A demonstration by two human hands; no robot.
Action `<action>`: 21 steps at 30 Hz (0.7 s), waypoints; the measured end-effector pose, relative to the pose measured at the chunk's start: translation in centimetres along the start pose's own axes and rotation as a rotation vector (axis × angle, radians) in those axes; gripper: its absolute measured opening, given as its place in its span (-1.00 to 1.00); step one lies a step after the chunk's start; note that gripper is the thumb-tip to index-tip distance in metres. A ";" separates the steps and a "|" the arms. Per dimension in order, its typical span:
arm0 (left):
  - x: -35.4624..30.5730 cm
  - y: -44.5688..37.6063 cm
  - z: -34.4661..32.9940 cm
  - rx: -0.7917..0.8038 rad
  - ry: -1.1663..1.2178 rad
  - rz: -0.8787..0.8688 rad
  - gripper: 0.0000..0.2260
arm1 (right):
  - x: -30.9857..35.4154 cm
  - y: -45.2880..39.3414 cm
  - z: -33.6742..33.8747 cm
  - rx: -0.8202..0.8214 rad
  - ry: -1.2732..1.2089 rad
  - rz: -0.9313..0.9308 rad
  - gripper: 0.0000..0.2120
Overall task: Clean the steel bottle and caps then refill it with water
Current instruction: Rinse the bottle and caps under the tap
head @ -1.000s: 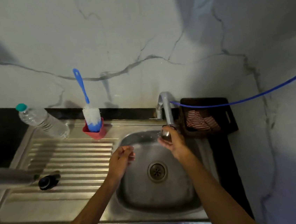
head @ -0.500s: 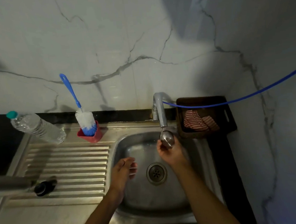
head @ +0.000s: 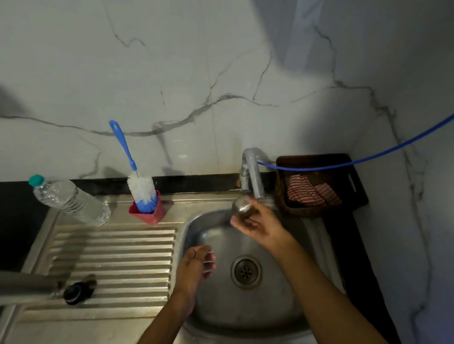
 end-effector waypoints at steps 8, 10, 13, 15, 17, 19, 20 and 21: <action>-0.3 -0.6 1.1 -0.018 0.014 -0.052 -0.84 | 1.7 3.4 1.2 -0.393 1.058 0.614 -0.42; 0.2 -0.6 1.3 -0.027 0.026 -0.053 -0.84 | 1.9 4.3 2.0 -0.430 0.937 0.652 -0.47; 0.3 -1.0 1.7 -0.036 0.055 -0.050 -0.84 | 1.3 4.4 0.7 -0.369 0.992 0.678 -0.48; -0.3 -1.5 1.8 -0.041 0.069 -0.057 -0.85 | 0.3 4.2 0.9 -0.339 1.060 0.673 -0.50; -1.0 -1.6 1.7 -0.039 0.086 -0.065 -0.86 | 0.5 4.8 1.6 -0.431 1.040 0.718 -0.50; -1.6 -1.4 1.5 -0.025 0.089 -0.078 -0.86 | 1.4 4.7 1.6 -0.460 1.048 0.748 -0.47; -2.0 -1.1 1.5 -0.017 0.083 -0.086 -0.86 | 1.4 4.5 1.1 -0.403 1.111 0.727 -0.47; -2.3 -1.0 1.6 -0.017 0.084 -0.093 -0.85 | 1.1 4.4 0.6 -0.333 1.186 0.697 -0.49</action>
Point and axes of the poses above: each hand's wrist, its own y-axis away from the middle knuckle, its own z-axis out of the back of the hand, x = y × z, the point moved 5 cm from there along -y, towards the middle knuckle, and after that the axes turned 2 degrees about -z, right-handed, at the moved point
